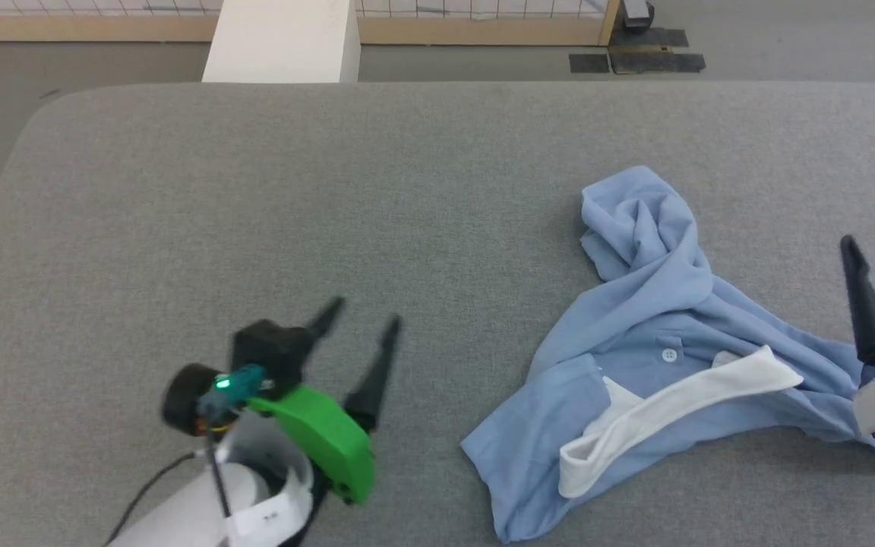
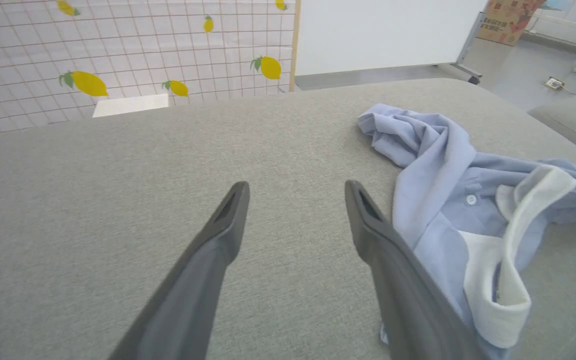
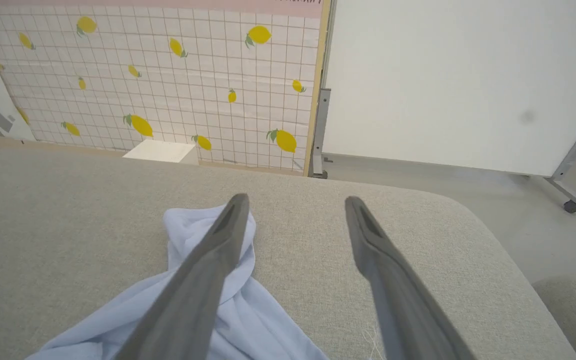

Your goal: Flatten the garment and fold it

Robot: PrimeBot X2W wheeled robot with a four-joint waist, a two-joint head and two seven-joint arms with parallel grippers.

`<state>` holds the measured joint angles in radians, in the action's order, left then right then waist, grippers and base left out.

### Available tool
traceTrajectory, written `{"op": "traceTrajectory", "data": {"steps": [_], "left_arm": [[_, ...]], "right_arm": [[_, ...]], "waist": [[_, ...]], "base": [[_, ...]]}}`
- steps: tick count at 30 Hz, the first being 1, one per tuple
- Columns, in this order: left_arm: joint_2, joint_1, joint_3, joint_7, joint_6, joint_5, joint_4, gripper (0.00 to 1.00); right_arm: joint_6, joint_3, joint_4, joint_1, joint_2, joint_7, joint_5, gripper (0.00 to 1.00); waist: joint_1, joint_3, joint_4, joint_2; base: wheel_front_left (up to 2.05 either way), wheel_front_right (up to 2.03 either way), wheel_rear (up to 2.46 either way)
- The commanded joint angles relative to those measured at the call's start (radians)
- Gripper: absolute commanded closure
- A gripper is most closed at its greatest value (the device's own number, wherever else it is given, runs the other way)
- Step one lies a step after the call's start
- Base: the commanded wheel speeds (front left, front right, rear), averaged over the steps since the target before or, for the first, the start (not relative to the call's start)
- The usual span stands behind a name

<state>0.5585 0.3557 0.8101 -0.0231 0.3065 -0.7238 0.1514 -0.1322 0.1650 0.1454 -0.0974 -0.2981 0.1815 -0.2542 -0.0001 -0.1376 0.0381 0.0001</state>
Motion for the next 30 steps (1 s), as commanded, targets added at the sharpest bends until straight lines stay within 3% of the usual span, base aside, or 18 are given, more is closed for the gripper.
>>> {"op": "traceTrajectory", "data": {"steps": [1,7,14,19,28,29,30], "left_arm": [[-0.006,0.026,0.023,0.039,-0.027,-0.015,0.016,0.0],[-0.01,0.1,0.136,0.297,-0.119,-0.082,0.049,0.0],[-0.013,0.187,0.216,0.571,-0.142,-0.145,0.013,0.0],[-0.024,0.222,0.24,0.645,-0.147,-0.154,-0.042,0.0],[-0.039,0.243,0.256,0.678,-0.161,-0.16,-0.144,0.0],[-0.038,0.241,0.26,0.685,-0.168,-0.167,-0.149,1.0],[-0.036,0.239,0.263,0.692,-0.178,-0.176,-0.153,1.0]], "right_arm": [[0.002,0.019,0.004,0.018,0.027,-0.047,0.017,0.0],[0.002,0.122,0.047,0.03,0.156,-0.177,0.082,0.0],[0.002,0.146,0.098,0.009,0.22,-0.228,0.112,0.0],[0.002,0.153,0.115,-0.008,0.235,-0.24,0.118,0.0],[0.002,0.159,0.101,-0.011,0.246,-0.263,0.128,0.0],[0.002,0.159,0.1,-0.011,0.247,-0.265,0.128,0.0],[0.002,0.159,0.097,-0.01,0.247,-0.268,0.13,0.0]], "waist": [[0.0001,-0.013,0.006,-0.0001],[0.0001,-0.062,0.025,-0.0001],[0.0001,-0.133,0.066,-0.0001],[0.0001,-0.174,0.094,-0.0001],[0.0001,-0.22,0.126,-0.0001],[0.0001,-0.221,0.127,-0.0001],[0.0001,-0.222,0.127,-0.0001]], "base": [[0.0,0.0,0.0],[0.0,0.0,0.0],[0.0,0.0,0.0],[0.0,0.0,0.0],[0.0,0.0,0.0],[0.0,0.0,0.0],[0.0,0.0,0.0]]}}
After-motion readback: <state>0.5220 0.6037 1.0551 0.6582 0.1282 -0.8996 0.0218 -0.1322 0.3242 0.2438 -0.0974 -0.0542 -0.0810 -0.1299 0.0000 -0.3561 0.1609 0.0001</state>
